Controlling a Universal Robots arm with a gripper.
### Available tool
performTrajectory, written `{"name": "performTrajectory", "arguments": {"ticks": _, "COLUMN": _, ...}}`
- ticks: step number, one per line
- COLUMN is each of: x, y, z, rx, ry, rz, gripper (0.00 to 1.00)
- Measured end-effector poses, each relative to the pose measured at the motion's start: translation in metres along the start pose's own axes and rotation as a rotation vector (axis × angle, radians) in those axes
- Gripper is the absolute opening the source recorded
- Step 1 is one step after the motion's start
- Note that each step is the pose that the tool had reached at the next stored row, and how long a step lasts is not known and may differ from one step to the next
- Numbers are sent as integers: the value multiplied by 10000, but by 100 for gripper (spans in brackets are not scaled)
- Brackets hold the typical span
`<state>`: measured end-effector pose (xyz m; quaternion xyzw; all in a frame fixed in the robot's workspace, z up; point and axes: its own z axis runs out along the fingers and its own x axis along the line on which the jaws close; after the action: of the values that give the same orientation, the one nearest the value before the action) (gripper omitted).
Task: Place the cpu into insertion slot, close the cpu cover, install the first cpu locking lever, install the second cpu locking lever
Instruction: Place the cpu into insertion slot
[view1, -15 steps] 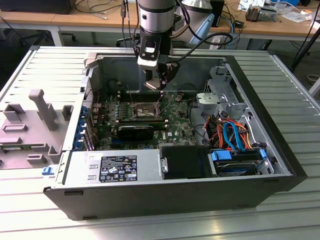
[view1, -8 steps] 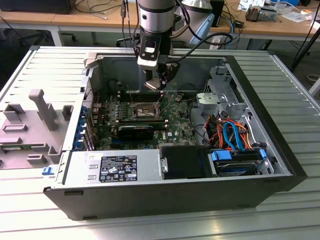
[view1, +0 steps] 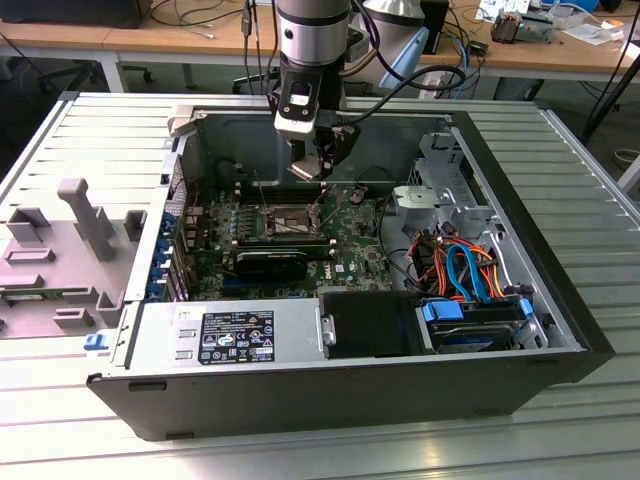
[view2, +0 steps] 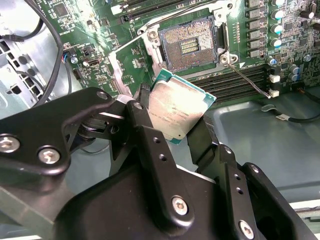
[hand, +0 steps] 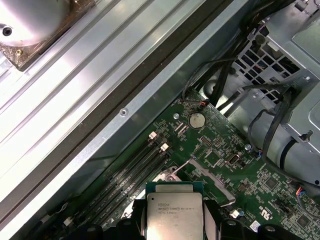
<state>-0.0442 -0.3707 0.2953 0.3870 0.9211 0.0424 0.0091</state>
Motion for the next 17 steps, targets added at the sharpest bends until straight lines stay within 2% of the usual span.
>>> {"name": "performTrajectory", "arguments": {"ticks": 17, "x": 0, "y": 0, "z": 2, "rx": 3, "ry": -20, "rz": 170, "gripper": 54}}
